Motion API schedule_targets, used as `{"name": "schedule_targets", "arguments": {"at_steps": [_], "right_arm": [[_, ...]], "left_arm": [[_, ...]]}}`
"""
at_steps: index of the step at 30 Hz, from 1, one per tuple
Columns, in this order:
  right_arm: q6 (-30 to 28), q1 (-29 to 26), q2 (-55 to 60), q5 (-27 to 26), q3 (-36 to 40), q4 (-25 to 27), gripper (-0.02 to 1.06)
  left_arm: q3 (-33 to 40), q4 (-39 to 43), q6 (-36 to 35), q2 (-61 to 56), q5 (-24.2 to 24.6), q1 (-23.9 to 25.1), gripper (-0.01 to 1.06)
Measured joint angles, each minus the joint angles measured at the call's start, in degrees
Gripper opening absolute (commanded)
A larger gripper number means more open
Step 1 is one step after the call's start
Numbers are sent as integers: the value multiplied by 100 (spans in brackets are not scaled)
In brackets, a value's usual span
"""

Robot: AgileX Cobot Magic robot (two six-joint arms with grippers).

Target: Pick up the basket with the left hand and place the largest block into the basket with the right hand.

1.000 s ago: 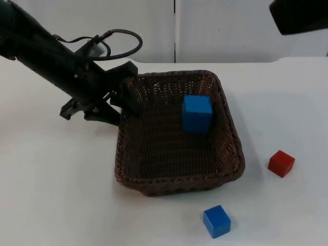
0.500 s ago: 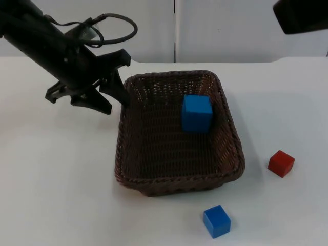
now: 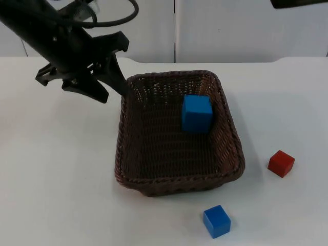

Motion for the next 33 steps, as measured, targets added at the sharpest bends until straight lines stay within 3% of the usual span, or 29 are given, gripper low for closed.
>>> {"name": "schedule_targets", "arguments": {"at_steps": [14,24,33], "right_arm": [[0,0,-14,41,42,-3,81],[123,0,-891,-574,1288,-43,81],[240,0,-1934,-672,2064,-43,81]], "left_arm": [[1620,40,26,-1600,-672,-93,45],[2828,40,263,-3600,-1014,-93,45],[3129,182,297,-5230,-900,-93,45]]}}
